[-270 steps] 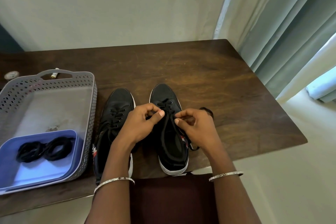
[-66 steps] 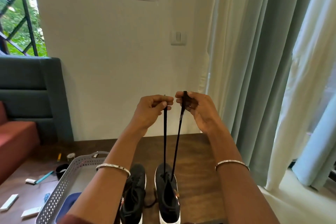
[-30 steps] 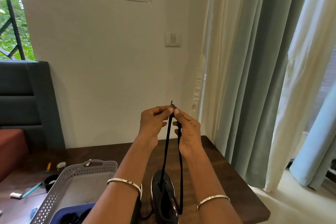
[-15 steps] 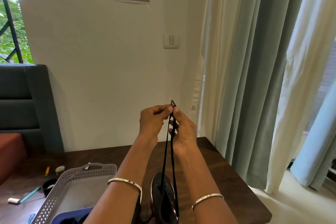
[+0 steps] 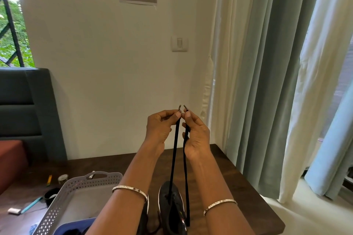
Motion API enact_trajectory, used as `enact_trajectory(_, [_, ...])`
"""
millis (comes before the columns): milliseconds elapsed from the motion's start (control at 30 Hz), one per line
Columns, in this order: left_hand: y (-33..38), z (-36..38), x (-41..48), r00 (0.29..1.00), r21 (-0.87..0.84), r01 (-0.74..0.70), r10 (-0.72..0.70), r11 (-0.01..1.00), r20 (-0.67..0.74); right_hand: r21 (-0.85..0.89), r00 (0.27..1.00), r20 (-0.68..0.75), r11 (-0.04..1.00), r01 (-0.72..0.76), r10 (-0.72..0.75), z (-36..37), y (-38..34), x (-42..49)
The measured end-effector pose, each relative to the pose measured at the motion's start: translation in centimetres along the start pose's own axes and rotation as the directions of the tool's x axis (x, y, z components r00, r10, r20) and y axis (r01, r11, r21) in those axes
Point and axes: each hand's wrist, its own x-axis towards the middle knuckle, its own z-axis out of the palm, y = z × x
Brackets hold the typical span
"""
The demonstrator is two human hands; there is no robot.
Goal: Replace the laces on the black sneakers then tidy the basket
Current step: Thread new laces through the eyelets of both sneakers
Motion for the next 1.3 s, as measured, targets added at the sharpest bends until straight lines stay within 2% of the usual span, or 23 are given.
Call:
enact_trajectory(100, [-0.2, -0.1, 0.0, 1.0, 0.005, -0.007, 0.007, 1.0, -0.003, -0.018, 0.999, -0.026, 1.0, 0.021, -0.021, -0.3, 0.3, 0.1])
enact_trajectory(300, [-0.5, 0.2, 0.1, 1.0, 0.011, -0.013, 0.013, 1.0, -0.009, -0.067, 0.998, 0.029, 0.996, 0.052, -0.05, -0.2, 0.8, 0.3])
enact_trajectory(500, [-0.5, 0.2, 0.3, 1.0, -0.022, -0.003, 0.003, 1.0, -0.008, -0.016, 0.995, 0.086, 0.999, 0.044, -0.042, 0.2, 0.6, 0.6])
enact_trajectory(633, [-0.5, 0.0, 0.2, 1.0, 0.018, -0.007, 0.007, 1.0, 0.011, -0.017, 0.995, 0.085, 0.999, 0.05, -0.048, 0.3, 0.7, 0.5])
enact_trajectory(767, [-0.2, -0.4, 0.1, 0.996, 0.103, -0.019, 0.01, 0.995, 0.087, -0.124, 0.987, -0.012, 0.98, 0.158, -0.16, -0.2, 0.7, 0.6])
enact_trajectory(867, [-0.1, -1.0, 0.1, 0.987, 0.137, -0.015, -0.006, 0.99, 0.159, -0.206, 0.973, -0.005, 0.953, 0.223, -0.229, -0.7, 0.2, 0.5])
enact_trajectory(1000, [0.2, -1.3, 0.5, 0.977, 0.069, 0.07, -0.082, 0.995, 0.196, -0.203, 0.98, 0.025, 0.959, 0.199, -0.199, -0.8, -0.5, 0.2])
enact_trajectory(1133, [0.6, -1.4, 0.9, 0.951, -0.026, 0.202, -0.19, 0.979, 0.244, -0.195, 0.988, 0.115, 0.973, 0.125, -0.104, -1.4, -1.1, 0.2])
enact_trajectory(1233, [0.7, -1.6, 0.7, 0.935, 0.0, 0.217, -0.207, 0.976, 0.287, -0.248, 0.978, 0.208, 0.965, 0.081, -0.028, -2.1, -1.5, 0.4])
enact_trajectory(1300, [0.6, -1.5, 0.6, 0.949, -0.008, 0.211, -0.203, 0.977, 0.241, -0.236, 0.962, 0.271, 0.97, 0.057, 0.01, -2.5, -1.8, 0.5])
